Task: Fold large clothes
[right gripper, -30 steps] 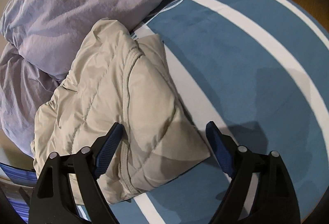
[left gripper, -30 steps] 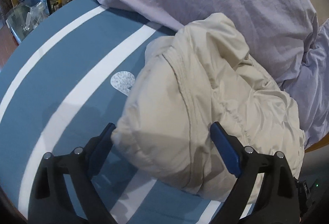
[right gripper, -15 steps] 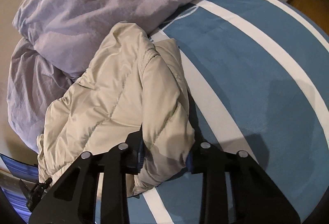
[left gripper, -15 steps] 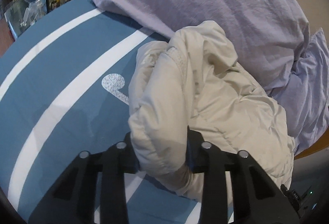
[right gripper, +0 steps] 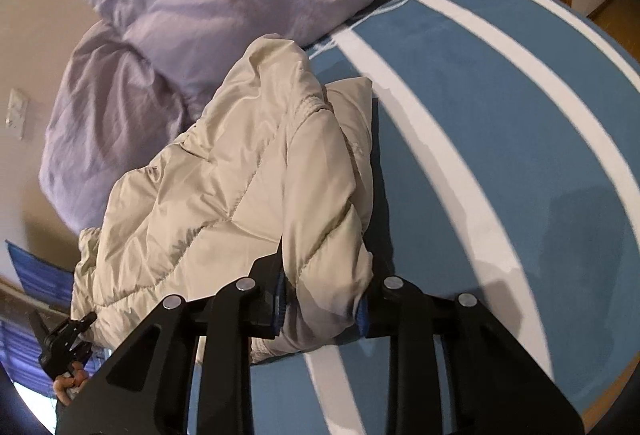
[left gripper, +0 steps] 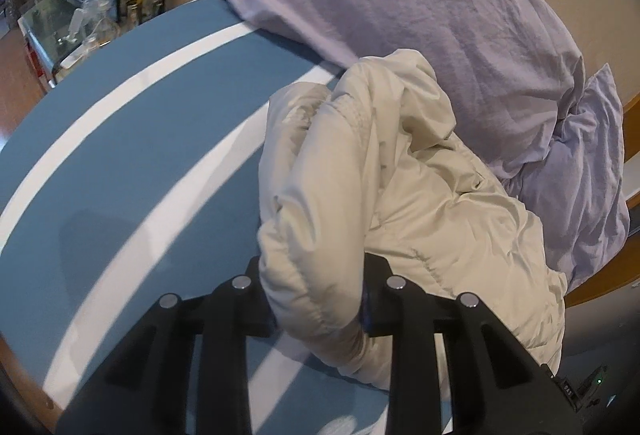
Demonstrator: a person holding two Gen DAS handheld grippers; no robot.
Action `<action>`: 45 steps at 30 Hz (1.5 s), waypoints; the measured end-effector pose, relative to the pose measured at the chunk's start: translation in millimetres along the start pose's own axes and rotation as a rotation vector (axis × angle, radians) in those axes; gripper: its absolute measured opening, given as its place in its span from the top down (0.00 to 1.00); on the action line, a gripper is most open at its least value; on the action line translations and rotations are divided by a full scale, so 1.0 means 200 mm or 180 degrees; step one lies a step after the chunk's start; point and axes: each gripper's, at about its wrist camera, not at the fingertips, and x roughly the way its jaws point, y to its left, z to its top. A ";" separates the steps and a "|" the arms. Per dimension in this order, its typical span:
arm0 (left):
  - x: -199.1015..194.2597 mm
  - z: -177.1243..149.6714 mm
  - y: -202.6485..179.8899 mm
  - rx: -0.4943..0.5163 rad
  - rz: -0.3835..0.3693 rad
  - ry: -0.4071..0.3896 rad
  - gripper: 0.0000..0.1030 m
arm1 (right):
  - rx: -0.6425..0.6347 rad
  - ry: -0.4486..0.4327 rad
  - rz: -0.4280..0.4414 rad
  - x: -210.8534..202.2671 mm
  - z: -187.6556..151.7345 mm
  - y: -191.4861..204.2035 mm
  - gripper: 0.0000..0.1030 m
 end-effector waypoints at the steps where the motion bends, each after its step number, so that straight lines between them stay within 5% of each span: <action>1: -0.03 -0.02 0.04 0.0001 0.0006 0.0000 0.72 | 0.0005 0.0022 0.0033 -0.01 -0.04 0.00 0.74; 12: -0.15 -0.14 0.28 -0.0212 0.0102 -0.0004 0.67 | -0.0240 0.0122 -0.0033 -0.09 -0.22 0.05 0.70; 16: -0.15 -0.15 0.30 -0.0305 0.0195 -0.0015 0.56 | -0.0375 -0.0110 -0.0447 -0.16 -0.19 0.09 0.51; 19: -0.16 -0.15 0.32 -0.0352 0.0200 -0.0043 0.41 | -0.0598 -0.0397 -0.0657 -0.23 -0.16 0.12 0.46; 23: -0.14 -0.14 0.36 -0.0478 0.0129 -0.0017 0.28 | -0.0854 -0.0457 -0.0598 -0.24 -0.14 0.23 0.46; 31: -0.08 -0.15 0.31 -0.0583 0.0076 0.0089 0.21 | -0.1584 -0.0226 -0.0532 -0.09 -0.27 0.53 0.44; 37: -0.04 -0.17 0.32 -0.0837 -0.0070 0.0109 0.24 | -0.1773 -0.0009 -0.0720 0.05 -0.37 0.55 0.36; 45: -0.09 -0.14 0.30 -0.0919 -0.0283 -0.0032 0.66 | -0.1914 0.0020 -0.0861 0.13 -0.41 0.55 0.29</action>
